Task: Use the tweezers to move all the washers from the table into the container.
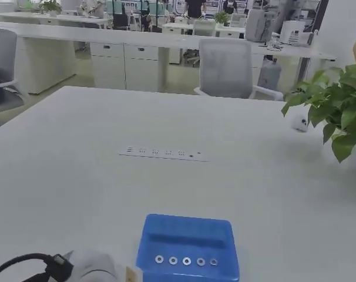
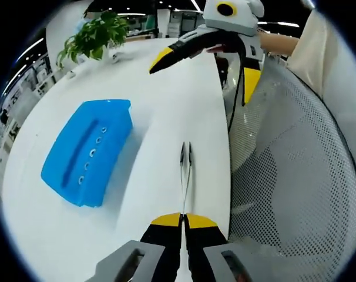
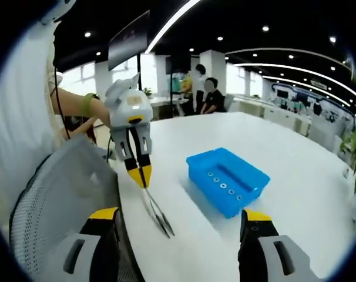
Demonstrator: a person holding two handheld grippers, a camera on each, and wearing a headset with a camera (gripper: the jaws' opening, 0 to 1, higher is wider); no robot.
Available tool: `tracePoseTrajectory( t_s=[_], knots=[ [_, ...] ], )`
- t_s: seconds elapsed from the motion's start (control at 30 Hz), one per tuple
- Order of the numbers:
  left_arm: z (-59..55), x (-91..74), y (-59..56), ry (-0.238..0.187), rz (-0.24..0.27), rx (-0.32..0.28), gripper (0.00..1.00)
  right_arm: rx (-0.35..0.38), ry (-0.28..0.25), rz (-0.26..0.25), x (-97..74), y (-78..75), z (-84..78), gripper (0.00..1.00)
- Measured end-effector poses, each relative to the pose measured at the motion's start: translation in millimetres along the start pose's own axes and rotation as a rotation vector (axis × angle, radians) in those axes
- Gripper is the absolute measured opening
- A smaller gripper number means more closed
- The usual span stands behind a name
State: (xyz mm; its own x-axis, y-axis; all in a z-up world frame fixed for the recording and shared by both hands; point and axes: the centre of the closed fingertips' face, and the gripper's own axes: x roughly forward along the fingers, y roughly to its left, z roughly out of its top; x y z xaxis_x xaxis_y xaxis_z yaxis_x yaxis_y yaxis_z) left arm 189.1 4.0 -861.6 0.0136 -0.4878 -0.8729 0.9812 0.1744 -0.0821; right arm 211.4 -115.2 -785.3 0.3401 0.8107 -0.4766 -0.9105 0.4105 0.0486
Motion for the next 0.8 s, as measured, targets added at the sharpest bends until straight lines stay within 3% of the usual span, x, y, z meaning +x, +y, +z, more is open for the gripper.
tracePoseTrajectory(
  t_s=[0.07,0.37,0.63,0.8],
  knots=[
    [-4.1,3.3,0.6,0.033,0.001,0.014,0.0,0.017,-0.018,-0.016,-5.5,-0.4,-0.7,0.86],
    [-9.2,8.9,4.3,0.104,0.002,0.042,0.0,0.124,-0.127,-0.147,-30.2,-17.1,4.0,0.94],
    [-14.5,11.3,4.4,0.174,-0.016,0.058,0.0,0.168,-0.163,-0.195,-36.7,-24.8,7.2,0.94],
    [-18.0,12.7,3.7,0.204,-0.024,0.05,0.0,0.213,-0.224,-0.239,-47.0,-29.1,13.2,0.94]
  ],
)
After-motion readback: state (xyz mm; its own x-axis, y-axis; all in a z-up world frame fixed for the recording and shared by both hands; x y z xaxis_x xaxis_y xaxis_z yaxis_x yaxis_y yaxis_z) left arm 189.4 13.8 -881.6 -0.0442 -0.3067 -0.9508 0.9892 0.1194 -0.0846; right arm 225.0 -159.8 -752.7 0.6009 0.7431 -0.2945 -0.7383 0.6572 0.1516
